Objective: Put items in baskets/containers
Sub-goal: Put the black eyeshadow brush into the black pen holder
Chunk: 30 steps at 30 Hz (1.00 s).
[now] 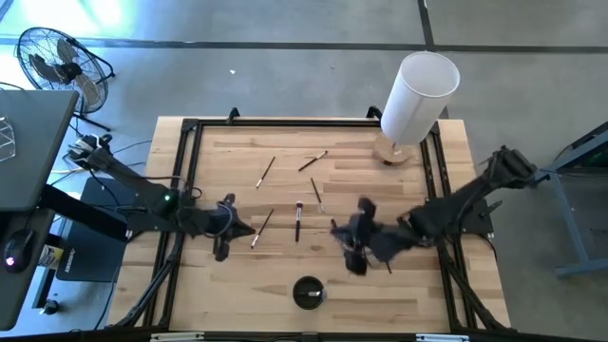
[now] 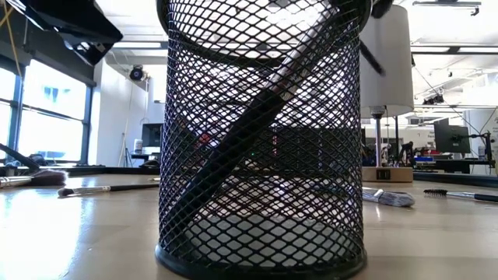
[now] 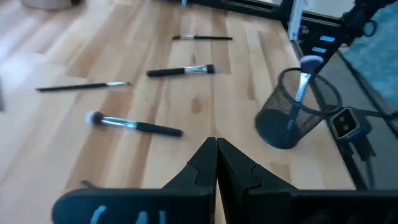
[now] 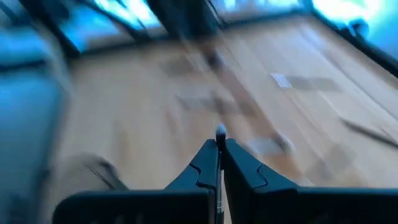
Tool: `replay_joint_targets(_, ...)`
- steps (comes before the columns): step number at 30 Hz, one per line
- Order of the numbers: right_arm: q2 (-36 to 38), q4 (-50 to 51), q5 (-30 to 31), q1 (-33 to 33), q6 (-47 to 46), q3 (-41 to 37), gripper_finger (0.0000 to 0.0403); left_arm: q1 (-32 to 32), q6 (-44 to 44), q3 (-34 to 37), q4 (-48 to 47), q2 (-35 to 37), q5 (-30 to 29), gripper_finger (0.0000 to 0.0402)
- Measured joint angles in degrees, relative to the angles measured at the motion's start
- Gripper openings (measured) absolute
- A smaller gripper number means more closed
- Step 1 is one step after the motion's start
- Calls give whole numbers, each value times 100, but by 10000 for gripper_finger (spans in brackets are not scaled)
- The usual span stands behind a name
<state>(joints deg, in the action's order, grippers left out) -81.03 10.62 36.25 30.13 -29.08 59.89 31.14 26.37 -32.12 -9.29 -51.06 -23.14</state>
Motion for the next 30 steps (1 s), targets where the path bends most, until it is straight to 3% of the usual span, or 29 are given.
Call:
replay_joint_targets(6,-512,-4745,336,451,1137,-1311,2,0,268,0,435,-412,134,0)
replay_joint_targets(11,-1336,-6361,-94,492,1504,-1594,2,0,282,0,720,-547,160,0)
replay_joint_targets(21,-2661,-6553,-859,492,1483,-748,7,0,411,0,795,-546,158,0)
replay_joint_targets(30,-2707,-5580,-1037,492,831,-497,80,0,421,0,790,-545,206,1)
